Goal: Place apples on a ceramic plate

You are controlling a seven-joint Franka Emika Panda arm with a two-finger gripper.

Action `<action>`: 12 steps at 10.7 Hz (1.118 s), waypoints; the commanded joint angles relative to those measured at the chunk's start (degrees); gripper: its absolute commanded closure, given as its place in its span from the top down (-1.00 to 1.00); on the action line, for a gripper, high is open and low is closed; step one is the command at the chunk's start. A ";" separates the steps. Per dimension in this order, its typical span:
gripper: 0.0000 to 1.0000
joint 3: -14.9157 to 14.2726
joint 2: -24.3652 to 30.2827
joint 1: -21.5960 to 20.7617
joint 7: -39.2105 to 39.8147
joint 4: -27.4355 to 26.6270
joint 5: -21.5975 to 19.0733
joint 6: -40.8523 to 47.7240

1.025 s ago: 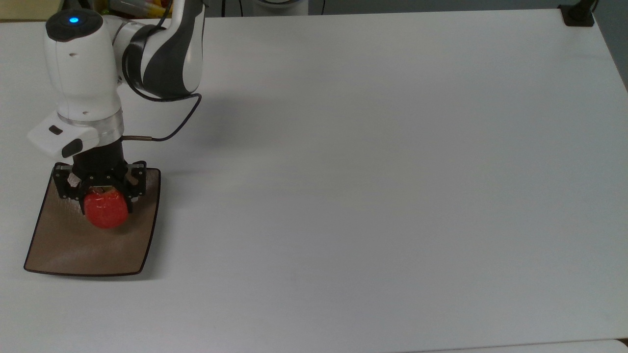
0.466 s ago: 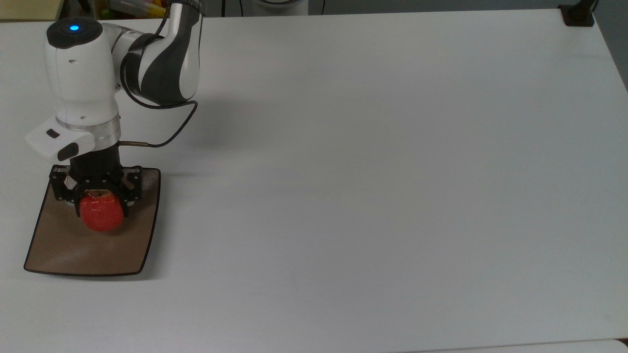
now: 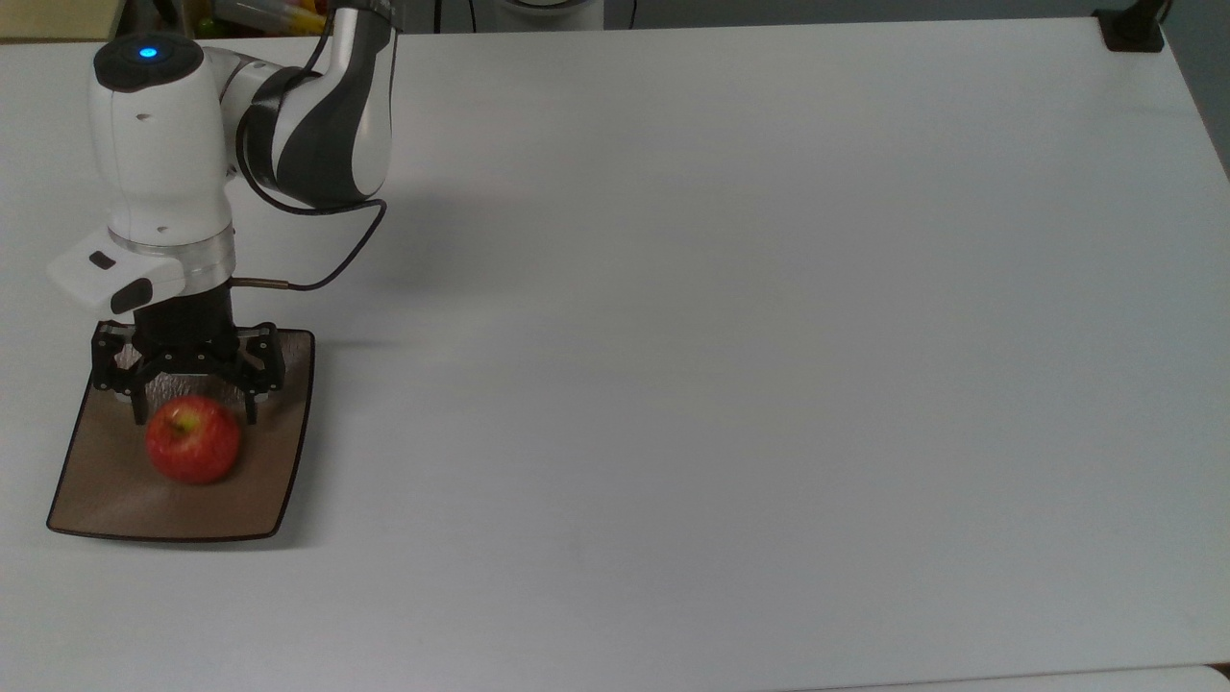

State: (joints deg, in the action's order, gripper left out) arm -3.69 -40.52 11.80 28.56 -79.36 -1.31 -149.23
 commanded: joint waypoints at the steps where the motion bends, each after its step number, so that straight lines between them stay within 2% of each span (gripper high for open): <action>1: 1.00 -0.35 4.99 -0.72 -0.70 -3.76 0.43 -0.46; 4: 1.00 -0.17 14.56 -0.99 -3.50 -9.30 0.26 2.16; 7: 1.00 -0.17 24.93 -2.92 -10.16 -8.97 -0.09 19.70; 9: 1.00 0.35 32.75 -3.27 -15.09 -8.70 -0.71 34.63; 10: 1.00 0.53 35.83 -5.10 -19.20 -8.79 -0.71 40.79; 11: 1.00 0.53 37.69 -6.43 -23.42 -8.70 -1.06 45.90; 12: 1.00 0.79 39.19 -7.83 -27.38 -8.70 -3.06 49.43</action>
State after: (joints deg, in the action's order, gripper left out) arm -2.90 -6.36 7.35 9.61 -84.62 -1.57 -106.53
